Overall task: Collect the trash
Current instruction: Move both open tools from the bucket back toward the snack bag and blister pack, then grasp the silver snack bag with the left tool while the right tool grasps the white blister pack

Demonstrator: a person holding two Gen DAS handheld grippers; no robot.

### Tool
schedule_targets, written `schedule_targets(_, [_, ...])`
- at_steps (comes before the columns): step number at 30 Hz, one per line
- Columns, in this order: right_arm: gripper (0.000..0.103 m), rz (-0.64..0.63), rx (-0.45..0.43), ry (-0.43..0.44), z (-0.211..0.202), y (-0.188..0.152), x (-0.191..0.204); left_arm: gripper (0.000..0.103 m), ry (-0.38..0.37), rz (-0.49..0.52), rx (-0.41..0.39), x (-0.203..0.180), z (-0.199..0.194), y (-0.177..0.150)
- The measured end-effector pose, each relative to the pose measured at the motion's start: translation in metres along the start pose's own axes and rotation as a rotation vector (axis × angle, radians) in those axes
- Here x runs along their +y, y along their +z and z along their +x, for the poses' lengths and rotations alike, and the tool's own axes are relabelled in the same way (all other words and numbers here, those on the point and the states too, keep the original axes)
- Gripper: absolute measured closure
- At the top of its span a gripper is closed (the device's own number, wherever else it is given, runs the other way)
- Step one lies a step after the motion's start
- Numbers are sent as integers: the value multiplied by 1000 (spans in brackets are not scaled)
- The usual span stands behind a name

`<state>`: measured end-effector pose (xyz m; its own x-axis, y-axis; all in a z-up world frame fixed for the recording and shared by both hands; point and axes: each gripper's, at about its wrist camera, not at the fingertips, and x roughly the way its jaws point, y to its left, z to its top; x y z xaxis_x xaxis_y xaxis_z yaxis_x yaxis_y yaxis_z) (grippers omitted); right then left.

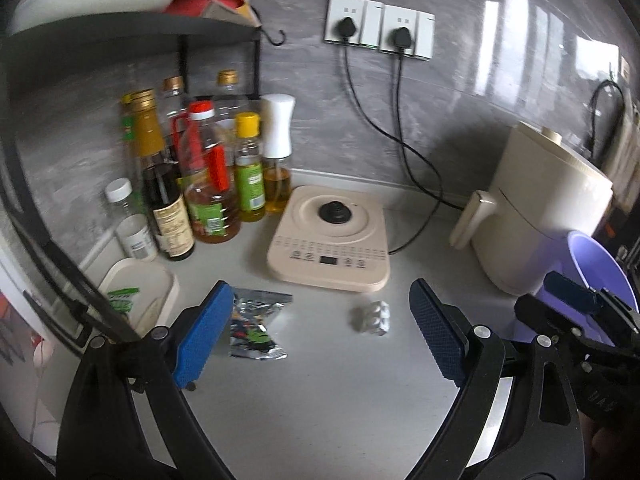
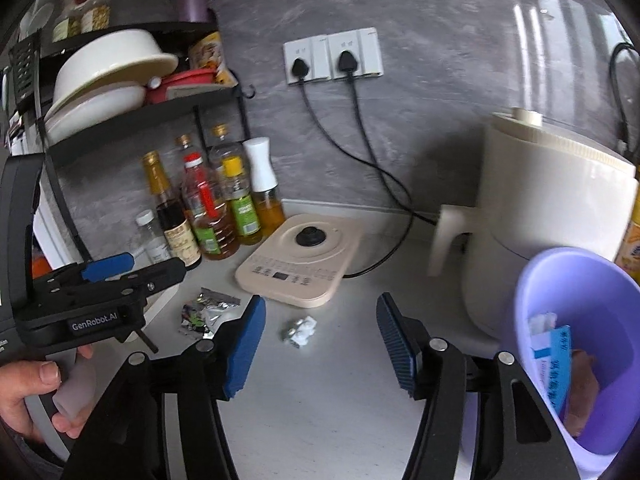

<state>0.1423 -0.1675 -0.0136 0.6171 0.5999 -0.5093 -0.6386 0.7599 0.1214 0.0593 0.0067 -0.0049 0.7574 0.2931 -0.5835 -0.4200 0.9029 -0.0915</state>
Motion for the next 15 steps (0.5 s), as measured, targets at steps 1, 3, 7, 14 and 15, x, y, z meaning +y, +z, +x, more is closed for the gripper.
schedule_targets(1, [44, -5, 10, 7, 3, 0, 2, 14, 6, -13, -3, 3, -1, -1])
schedule_targets(3, [43, -11, 23, 17, 8, 1, 4, 14, 12, -29, -4, 8, -2, -3])
schedule_targets(7, [42, -16, 44, 24, 16, -1, 6, 14, 26, -60, 5, 15, 2, -9])
schedule_targets(14, [42, -18, 75, 35, 34, 2, -1, 14, 47, -80, 12, 18, 17, -10])
schedule_targets(15, [42, -20, 78, 36, 37, 3, -2, 14, 45, -87, 15, 19, 20, -10])
